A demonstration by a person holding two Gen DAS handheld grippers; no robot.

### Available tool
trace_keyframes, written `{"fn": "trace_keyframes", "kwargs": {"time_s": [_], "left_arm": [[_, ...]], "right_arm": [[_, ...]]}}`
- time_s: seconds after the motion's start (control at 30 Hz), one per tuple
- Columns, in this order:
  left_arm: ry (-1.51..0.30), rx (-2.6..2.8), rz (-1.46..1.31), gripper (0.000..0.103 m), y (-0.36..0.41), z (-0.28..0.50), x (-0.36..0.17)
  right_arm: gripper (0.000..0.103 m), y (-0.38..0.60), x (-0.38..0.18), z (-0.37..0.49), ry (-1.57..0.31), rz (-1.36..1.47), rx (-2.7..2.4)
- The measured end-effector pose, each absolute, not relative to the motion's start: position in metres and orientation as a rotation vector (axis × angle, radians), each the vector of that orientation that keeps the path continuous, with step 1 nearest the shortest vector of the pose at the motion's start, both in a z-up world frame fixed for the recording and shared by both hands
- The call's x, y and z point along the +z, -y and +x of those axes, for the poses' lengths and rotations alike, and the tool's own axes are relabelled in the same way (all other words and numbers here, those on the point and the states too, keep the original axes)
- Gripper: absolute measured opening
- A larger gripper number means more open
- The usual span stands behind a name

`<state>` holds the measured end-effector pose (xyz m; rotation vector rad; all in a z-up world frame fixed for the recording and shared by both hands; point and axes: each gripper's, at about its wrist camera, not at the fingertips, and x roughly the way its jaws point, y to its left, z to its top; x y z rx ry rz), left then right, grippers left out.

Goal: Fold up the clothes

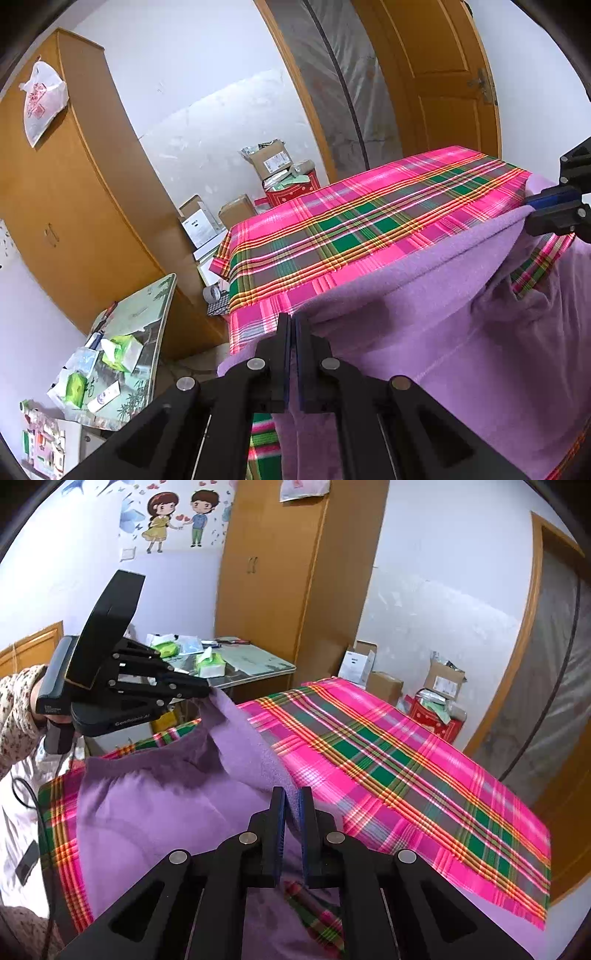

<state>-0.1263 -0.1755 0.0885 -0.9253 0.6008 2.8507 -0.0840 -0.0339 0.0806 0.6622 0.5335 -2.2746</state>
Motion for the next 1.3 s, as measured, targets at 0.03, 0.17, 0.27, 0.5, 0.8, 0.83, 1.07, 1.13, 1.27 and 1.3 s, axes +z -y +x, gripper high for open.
{"fn": "trace_keyframes", "kwargs": {"time_s": [0.03, 0.17, 0.27, 0.5, 0.8, 0.83, 1.07, 1.13, 1.27, 1.3], "left_arm": [[-0.6, 2.851, -0.924, 0.002, 0.176, -0.123, 0.089], [-0.59, 2.862, -0.916, 0.002, 0.177, -0.107, 0.089], [-0.586, 2.874, -0.906, 0.002, 0.18, -0.097, 0.09], [-0.591, 2.894, -0.882, 0.002, 0.183, -0.071, 0.092], [-0.554, 2.903, -0.891, 0.002, 0.189, -0.042, 0.08], [-0.544, 2.904, -0.897, 0.002, 0.19, -0.04, 0.078], [-0.5, 2.907, -0.908, 0.002, 0.195, -0.03, 0.071], [-0.488, 2.907, -0.91, 0.002, 0.197, -0.027, 0.069], [-0.47, 2.907, -0.92, 0.002, 0.199, -0.024, 0.065], [-0.469, 2.905, -0.925, 0.002, 0.2, -0.024, 0.064]], "right_arm": [[0.008, 0.035, 0.081, -0.08, -0.542, 0.659, -2.274], [0.008, 0.038, 0.083, -0.065, -0.552, 0.652, -2.272], [0.008, 0.041, 0.084, -0.053, -0.568, 0.642, -2.269], [0.008, 0.047, 0.085, -0.027, -0.579, 0.633, -2.254], [0.002, 0.06, 0.086, 0.011, -0.588, 0.61, -2.21], [0.002, 0.062, 0.083, 0.014, -0.599, 0.612, -2.204], [0.004, 0.062, 0.063, 0.011, -0.608, 0.67, -2.21], [0.015, 0.057, 0.058, 0.005, -0.603, 0.688, -2.208], [0.026, 0.046, 0.048, -0.01, -0.612, 0.736, -2.223], [0.027, 0.045, 0.045, -0.014, -0.62, 0.761, -2.213]]}}
